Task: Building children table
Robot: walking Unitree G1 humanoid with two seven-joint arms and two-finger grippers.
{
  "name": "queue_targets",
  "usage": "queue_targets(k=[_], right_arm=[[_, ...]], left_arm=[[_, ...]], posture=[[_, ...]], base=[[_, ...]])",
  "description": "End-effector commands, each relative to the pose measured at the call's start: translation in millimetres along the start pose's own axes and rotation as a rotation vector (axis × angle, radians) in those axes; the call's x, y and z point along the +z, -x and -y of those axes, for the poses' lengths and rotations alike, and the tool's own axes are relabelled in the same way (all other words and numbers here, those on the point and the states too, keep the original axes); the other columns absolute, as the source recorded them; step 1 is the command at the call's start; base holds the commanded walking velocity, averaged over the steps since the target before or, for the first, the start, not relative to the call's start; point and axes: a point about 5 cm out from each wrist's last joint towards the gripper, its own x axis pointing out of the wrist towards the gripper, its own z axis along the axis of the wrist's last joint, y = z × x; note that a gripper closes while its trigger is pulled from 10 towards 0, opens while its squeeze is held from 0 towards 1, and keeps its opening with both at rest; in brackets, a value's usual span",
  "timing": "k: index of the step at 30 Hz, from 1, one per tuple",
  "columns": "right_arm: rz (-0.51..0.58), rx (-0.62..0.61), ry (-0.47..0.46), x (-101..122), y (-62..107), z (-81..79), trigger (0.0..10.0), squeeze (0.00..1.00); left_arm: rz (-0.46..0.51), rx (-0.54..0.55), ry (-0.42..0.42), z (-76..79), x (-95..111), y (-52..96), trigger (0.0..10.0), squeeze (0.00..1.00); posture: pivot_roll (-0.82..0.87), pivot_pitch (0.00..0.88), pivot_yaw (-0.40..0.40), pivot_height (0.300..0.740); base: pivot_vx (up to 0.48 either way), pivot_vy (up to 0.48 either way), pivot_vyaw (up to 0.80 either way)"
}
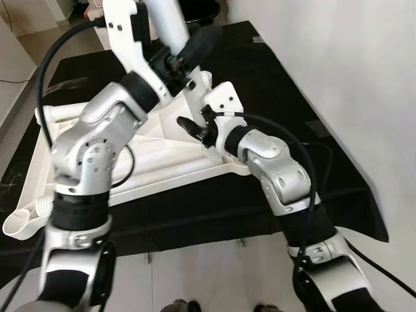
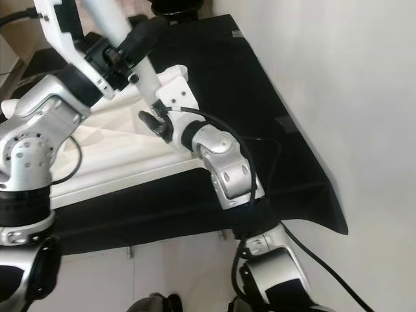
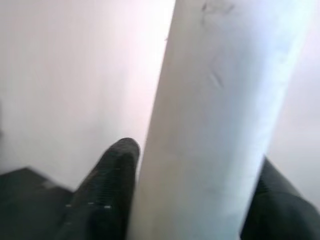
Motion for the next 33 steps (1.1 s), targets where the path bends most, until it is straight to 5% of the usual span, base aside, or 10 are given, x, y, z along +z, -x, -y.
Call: queue_targets(k=[1,6,7,14,20,24,25,27,31,33], right_arm=[[-0.025,0.027,-0.01,-2,-5.4,-7.2,0.0,0.0],[-0.01,-0.04,-0.033,-1,-0.4,9.8,0.0,0.0],[-0.012,-0.077,-0.037,-2,2.4,20.4,0.0,0.0],[0.001,-0.26,-0.029,-3,19.3,67.1,0.0,0.0],[0.058,-0.367,-0.046,3,30.7,90.8,0.0,0.0],[0.155,-0.377,-0.122,12,43.2,106.3,0.0,0.0],[0.201,-0.224,-0.109,16,47.2,96.2,10.0,0.0],[0.201,-0.224,-0.109,16,47.2,96.2,10.0,0.0],[0.238,0.105,-0.055,15,48.9,63.8,10.0,0.0],[0.241,0.145,-0.038,14,46.4,59.6,10.0,0.0]], left_arm=[[0.01,-0.112,0.025,15.6,-1,-4.9,10.0,1.0],[0.129,0.042,-0.06,-8.6,48,6.3,10.0,1.0],[0.178,0.086,-0.089,-15.8,69,15.1,10.0,0.0],[0.34,0.207,-0.203,-23.4,148,57.9,10.0,0.0],[0.325,0.215,-0.242,-17.5,162,76.3,10.0,0.0],[0.123,0.249,-0.227,-12.1,123,101.6,10.0,0.0],[-0.119,0.267,-0.184,-2.0,60,122.6,10.0,0.0],[-0.119,0.267,-0.184,-2.0,60,122.6,10.0,0.0],[-0.474,0.281,0.018,50.0,-35,168.6,10.0,0.0],[-0.537,0.304,0.059,58.4,-48,177.0,10.0,0.0]], posture=[[-0.02,0.127,0.1,0.74],[-0.02,0.133,0.102,0.74],[-0.01,0.14,0.1,0.74],[0.01,0.163,0.09,0.74],[0.02,0.175,0.086,0.74],[0.03,0.205,0.081,0.74],[0.04,0.248,0.078,0.74],[0.04,0.248,0.078,0.74],[0.05,0.299,0.075,0.74],[0.06,0.311,0.07,0.74]], base=[[0.0,0.0,0.0],[0.0,0.0,0.0],[0.0,0.0,0.0],[0.0,0.0,0.0],[0.0,0.0,0.0],[0.0,0.0,0.0],[0.0,0.0,0.0],[0.0,0.0,0.0],[0.0,0.0,0.0],[0.0,0.0,0.0]])
